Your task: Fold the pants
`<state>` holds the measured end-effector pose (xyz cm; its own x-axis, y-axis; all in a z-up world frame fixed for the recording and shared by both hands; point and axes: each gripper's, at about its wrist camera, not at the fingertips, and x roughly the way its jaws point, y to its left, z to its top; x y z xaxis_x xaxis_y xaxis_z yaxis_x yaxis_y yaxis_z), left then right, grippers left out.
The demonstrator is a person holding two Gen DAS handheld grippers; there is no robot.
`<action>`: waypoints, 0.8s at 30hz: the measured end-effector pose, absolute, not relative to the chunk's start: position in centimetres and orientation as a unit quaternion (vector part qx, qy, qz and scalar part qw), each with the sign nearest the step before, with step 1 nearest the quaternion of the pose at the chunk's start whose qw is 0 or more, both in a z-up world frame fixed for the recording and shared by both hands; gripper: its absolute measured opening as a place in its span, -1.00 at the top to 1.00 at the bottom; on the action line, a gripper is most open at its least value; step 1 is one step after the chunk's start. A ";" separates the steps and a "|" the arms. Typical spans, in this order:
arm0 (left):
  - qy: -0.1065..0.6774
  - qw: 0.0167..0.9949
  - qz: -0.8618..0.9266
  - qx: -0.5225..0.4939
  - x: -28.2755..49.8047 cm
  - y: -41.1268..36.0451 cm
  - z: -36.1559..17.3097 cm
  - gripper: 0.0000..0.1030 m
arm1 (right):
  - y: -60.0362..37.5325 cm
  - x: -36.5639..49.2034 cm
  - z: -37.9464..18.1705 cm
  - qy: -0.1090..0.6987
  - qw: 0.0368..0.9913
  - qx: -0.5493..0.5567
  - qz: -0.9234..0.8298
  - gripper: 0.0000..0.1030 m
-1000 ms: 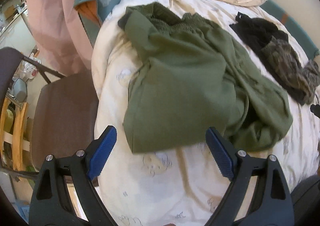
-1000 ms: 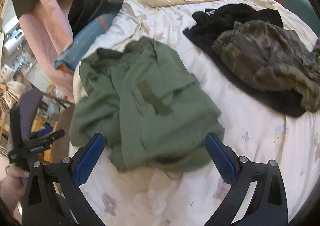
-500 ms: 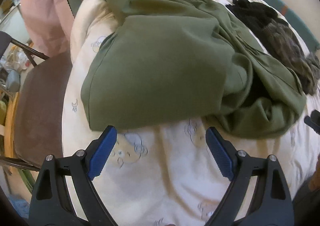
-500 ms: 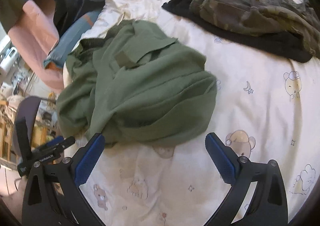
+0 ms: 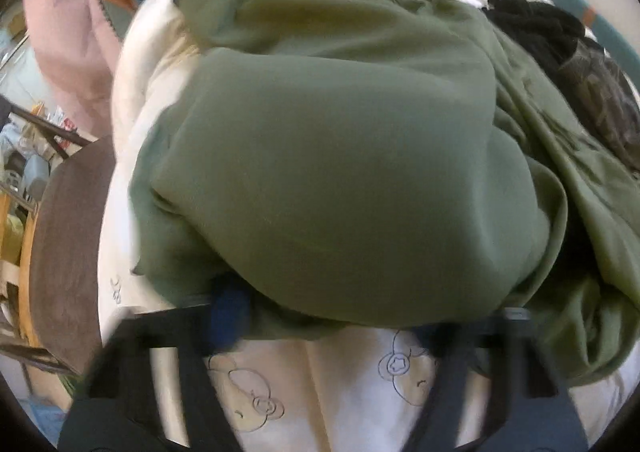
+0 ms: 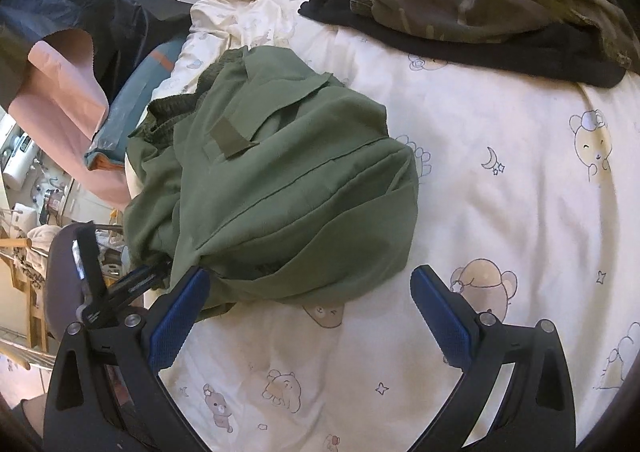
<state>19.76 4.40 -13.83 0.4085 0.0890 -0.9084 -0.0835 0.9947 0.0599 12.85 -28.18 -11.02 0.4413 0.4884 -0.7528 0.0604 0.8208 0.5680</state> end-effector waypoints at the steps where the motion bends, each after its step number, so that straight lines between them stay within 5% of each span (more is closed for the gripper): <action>1: 0.545 0.837 0.052 0.011 19.8 4.1 -13.9 0.26 | -28.3 12.8 -10.9 0.510 0.806 0.269 0.133 -0.99; 3: 0.543 0.838 0.050 0.028 19.6 3.5 -13.6 0.63 | -28.5 12.9 -10.8 0.508 0.807 0.272 0.133 -0.98; 5: 0.542 0.838 0.048 0.034 19.3 3.5 -12.8 0.72 | -28.7 13.1 -10.7 0.506 0.806 0.277 0.134 -0.98; 12: 0.523 0.852 -0.008 0.022 17.2 2.3 -5.9 0.78 | -28.9 12.9 -10.0 0.497 0.807 0.285 0.142 -0.99; 20: 0.425 0.902 -0.080 -0.006 15.3 1.8 9.1 0.89 | -29.8 12.4 -8.9 0.472 0.818 0.299 0.135 -0.99; 24: 0.418 0.906 -0.057 -0.009 18.6 2.7 10.4 0.90 | -30.0 12.6 -9.0 0.473 0.811 0.315 0.141 -0.99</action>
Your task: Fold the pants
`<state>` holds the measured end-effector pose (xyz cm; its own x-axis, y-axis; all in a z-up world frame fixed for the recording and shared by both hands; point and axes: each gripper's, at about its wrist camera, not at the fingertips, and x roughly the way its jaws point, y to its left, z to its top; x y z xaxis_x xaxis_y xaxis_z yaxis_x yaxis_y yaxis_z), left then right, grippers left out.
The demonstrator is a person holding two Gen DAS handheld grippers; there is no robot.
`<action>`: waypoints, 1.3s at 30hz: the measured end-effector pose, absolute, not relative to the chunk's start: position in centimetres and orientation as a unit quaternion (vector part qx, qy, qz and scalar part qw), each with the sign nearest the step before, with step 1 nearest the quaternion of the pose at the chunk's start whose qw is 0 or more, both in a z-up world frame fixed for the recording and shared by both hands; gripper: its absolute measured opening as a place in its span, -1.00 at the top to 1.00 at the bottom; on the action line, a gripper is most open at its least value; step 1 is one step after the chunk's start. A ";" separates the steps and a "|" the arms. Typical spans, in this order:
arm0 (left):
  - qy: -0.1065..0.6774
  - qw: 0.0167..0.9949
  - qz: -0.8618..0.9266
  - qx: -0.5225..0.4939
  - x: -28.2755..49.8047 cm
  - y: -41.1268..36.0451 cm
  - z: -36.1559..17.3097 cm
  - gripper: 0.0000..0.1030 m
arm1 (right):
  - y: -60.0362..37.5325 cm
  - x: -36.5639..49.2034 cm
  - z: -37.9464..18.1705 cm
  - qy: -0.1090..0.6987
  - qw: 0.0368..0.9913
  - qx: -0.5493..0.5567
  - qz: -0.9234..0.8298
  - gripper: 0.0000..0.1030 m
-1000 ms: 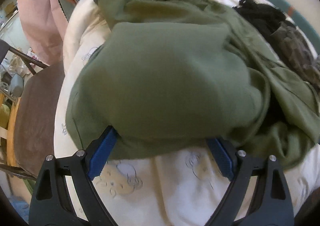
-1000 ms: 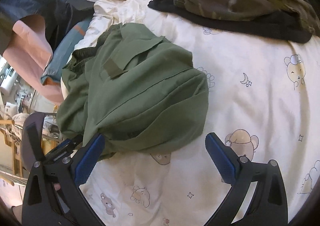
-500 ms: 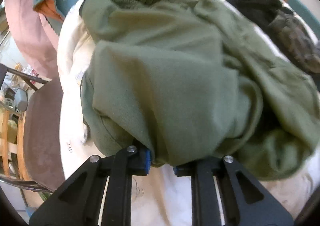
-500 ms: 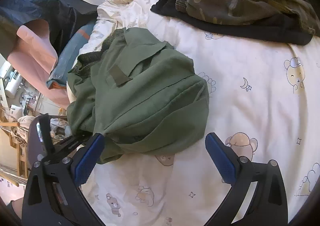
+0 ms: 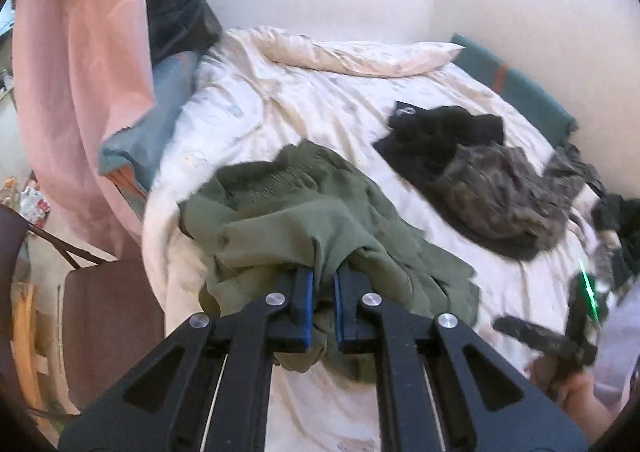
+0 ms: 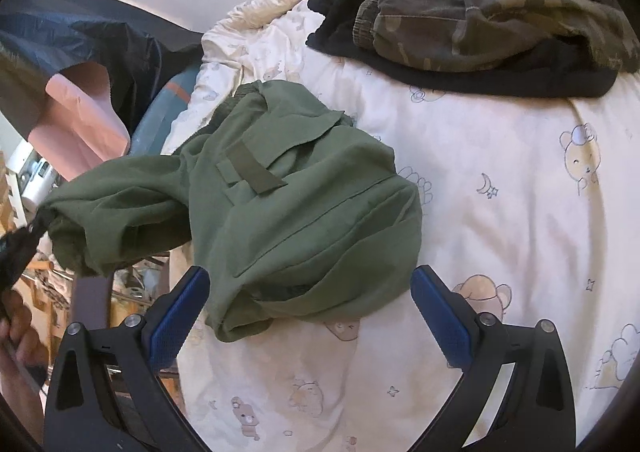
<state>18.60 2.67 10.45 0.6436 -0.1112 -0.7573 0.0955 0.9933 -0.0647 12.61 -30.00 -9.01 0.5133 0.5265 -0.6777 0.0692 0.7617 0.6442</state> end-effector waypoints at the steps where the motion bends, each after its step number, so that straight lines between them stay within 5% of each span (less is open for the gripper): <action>1: 0.422 0.905 -0.052 -0.004 19.7 2.6 9.8 0.90 | -30.0 12.6 -9.0 0.473 0.810 0.316 0.142 -0.99; 8: 0.444 0.895 -0.002 0.028 25.1 2.7 2.6 0.90 | -30.2 12.7 -8.8 0.471 0.813 0.312 0.143 -0.99; 21: 0.466 0.877 0.096 0.063 36.0 6.9 -2.5 0.84 | -28.7 13.5 -9.5 0.484 0.813 0.283 0.155 -0.99; 22: 0.482 0.869 0.094 0.064 36.2 7.1 -3.6 0.79 | -28.4 13.4 -9.4 0.485 0.815 0.276 0.156 -0.99; 24: 0.511 0.853 0.091 0.051 36.1 7.6 -5.2 0.30 | -27.9 13.4 -9.5 0.489 0.818 0.259 0.158 -0.99; 29: 0.497 0.866 0.051 -0.024 33.0 9.6 -3.8 -0.56 | -27.4 13.8 -10.1 0.498 0.815 0.253 0.156 -0.99; 39: 0.463 0.885 0.019 -0.051 22.2 11.8 0.0 -0.63 | -23.1 11.9 -10.8 0.530 0.768 0.293 0.209 -0.99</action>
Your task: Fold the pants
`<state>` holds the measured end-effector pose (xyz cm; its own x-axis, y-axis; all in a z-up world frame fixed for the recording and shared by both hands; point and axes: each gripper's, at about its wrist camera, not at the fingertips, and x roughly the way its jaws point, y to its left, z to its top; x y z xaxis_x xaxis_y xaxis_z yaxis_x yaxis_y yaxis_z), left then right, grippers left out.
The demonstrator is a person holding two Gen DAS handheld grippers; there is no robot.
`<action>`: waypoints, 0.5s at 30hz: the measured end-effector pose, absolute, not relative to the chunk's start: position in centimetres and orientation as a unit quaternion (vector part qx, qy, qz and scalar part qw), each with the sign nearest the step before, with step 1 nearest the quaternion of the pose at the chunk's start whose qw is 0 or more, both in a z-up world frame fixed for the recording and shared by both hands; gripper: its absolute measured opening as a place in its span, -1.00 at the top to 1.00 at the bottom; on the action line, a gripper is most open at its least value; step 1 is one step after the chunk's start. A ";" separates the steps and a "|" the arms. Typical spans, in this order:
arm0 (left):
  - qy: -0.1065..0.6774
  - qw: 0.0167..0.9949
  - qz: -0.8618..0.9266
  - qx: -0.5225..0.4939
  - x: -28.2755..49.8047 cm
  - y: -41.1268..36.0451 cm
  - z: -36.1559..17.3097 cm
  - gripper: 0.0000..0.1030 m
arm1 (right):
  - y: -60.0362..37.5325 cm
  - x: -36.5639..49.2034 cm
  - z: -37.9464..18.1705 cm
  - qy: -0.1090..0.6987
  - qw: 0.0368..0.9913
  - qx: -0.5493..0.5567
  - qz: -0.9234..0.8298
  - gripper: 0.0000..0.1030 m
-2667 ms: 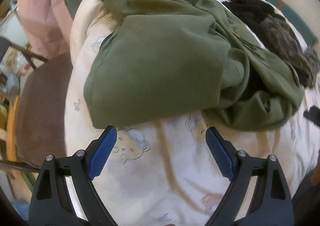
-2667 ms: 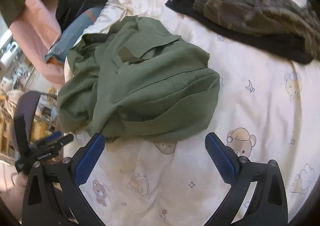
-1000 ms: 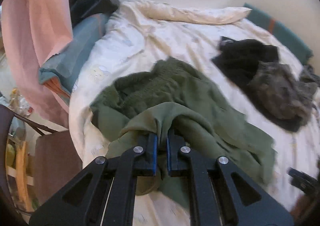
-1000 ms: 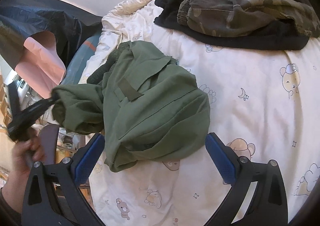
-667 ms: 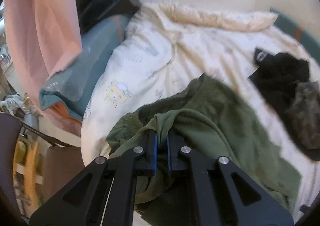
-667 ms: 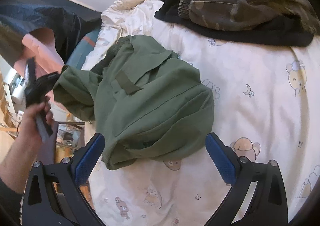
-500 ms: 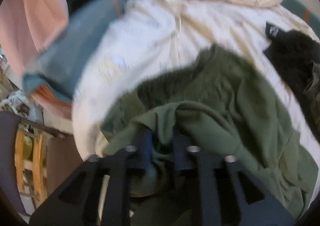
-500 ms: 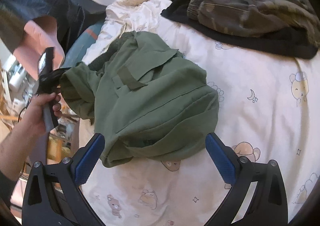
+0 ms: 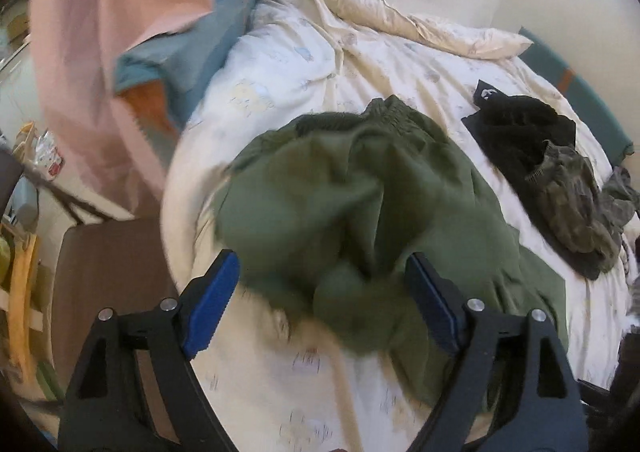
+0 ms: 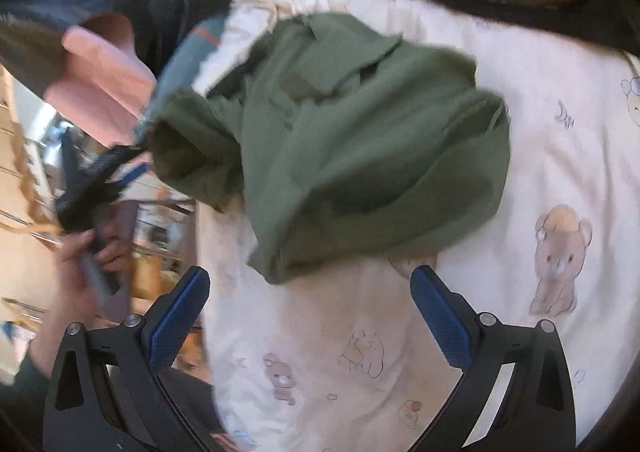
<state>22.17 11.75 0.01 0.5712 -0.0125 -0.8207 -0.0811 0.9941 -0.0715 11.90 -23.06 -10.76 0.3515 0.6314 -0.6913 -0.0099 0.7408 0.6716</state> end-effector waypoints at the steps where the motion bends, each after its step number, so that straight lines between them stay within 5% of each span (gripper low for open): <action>1: 0.460 0.886 0.021 -0.055 20.8 11.9 -0.2 -0.63 | -21.9 12.0 -10.9 0.535 0.769 0.278 0.210 -0.99; 5: 0.475 0.874 0.037 -0.092 15.5 12.2 -1.6 -0.63 | -17.8 13.6 -12.4 0.551 0.764 0.267 0.203 -0.98; 7: 0.483 0.863 0.028 -0.143 12.5 12.7 -2.6 -0.63 | -17.3 14.6 -13.7 0.557 0.755 0.295 0.182 -0.78; 9: 0.487 0.856 0.015 -0.173 10.9 13.0 -3.6 -0.63 | -17.4 15.5 -14.9 0.556 0.752 0.318 0.156 0.17; 11: 0.494 0.851 0.014 -0.178 9.7 13.2 -4.8 -0.63 | -17.7 15.6 -13.8 0.537 0.783 0.287 0.129 0.75; 15: 0.496 0.850 0.013 -0.178 10.3 13.5 -5.0 -0.63 | -17.9 15.0 -5.9 0.470 0.859 0.166 0.121 0.83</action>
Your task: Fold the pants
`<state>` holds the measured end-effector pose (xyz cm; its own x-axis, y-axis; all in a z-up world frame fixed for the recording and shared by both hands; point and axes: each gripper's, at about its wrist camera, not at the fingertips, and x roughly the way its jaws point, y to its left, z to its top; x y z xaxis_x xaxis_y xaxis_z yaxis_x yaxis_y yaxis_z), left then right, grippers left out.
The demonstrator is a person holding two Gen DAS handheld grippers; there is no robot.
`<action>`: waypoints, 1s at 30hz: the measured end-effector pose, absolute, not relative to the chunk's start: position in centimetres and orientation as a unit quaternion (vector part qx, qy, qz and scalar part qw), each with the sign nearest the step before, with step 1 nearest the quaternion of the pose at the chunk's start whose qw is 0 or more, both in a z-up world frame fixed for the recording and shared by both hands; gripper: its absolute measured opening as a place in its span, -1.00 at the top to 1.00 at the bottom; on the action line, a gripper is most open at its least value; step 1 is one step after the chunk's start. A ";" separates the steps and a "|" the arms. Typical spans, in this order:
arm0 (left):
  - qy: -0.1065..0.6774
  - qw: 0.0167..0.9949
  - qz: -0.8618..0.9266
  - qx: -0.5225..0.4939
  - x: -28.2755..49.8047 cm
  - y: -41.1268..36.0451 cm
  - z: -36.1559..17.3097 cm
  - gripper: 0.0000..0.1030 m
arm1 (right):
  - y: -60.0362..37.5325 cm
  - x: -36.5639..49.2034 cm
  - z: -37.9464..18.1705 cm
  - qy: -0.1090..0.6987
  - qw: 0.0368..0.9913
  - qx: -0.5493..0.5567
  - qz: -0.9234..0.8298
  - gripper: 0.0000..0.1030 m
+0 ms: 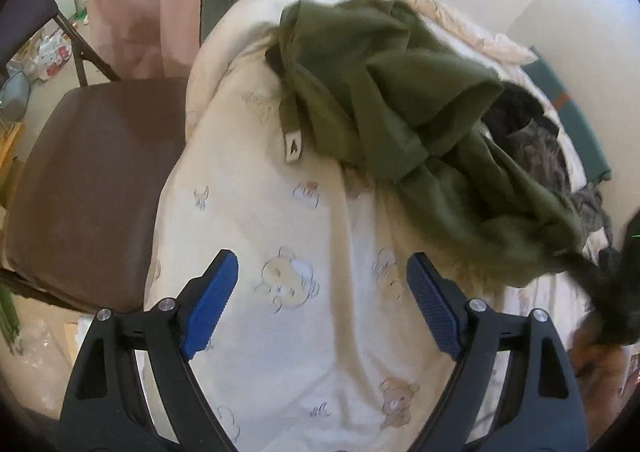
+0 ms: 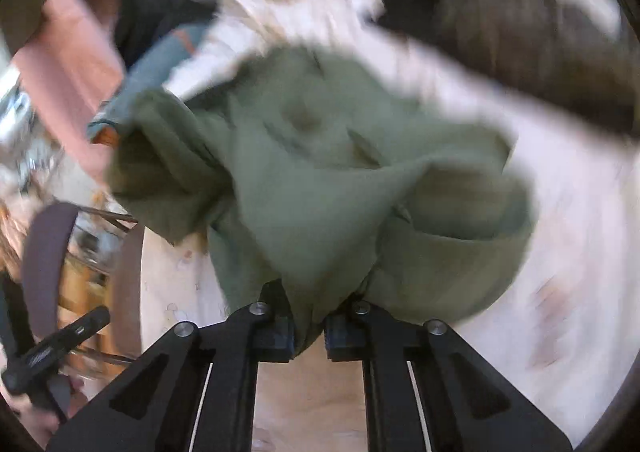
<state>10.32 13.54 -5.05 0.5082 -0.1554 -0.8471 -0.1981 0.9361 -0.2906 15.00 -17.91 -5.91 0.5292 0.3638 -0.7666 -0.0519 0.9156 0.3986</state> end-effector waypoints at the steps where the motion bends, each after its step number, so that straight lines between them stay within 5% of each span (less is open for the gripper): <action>1: 0.489 0.855 0.014 -0.173 10.3 13.4 -4.8 -0.63 | -18.4 15.0 -3.8 0.453 0.871 0.147 0.124 0.83; 8: 0.476 0.858 0.017 -0.189 10.9 13.6 -4.1 -0.63 | -21.6 17.2 13.4 0.332 0.935 0.042 0.120 0.84; 13: 0.468 0.868 0.019 -0.166 10.6 13.4 -3.6 -0.63 | -21.8 20.1 18.5 0.288 0.955 -0.005 0.074 0.84; 17: 0.475 0.864 0.026 -0.168 10.8 13.9 -4.1 -0.63 | -22.1 24.0 16.9 0.291 0.956 -0.022 0.023 0.83; 23: 0.487 0.856 0.042 -0.170 11.3 14.5 -5.1 -0.63 | -22.5 31.4 6.6 0.431 0.902 0.006 0.024 0.70; 26: 0.491 0.853 0.045 -0.169 11.5 14.6 -5.4 -0.63 | -22.3 32.8 1.8 0.494 0.868 0.025 0.039 0.40; 30: 0.499 0.848 0.042 -0.173 11.7 14.4 -5.9 -0.63 | -21.4 31.7 -1.1 0.536 0.841 0.009 0.066 -0.51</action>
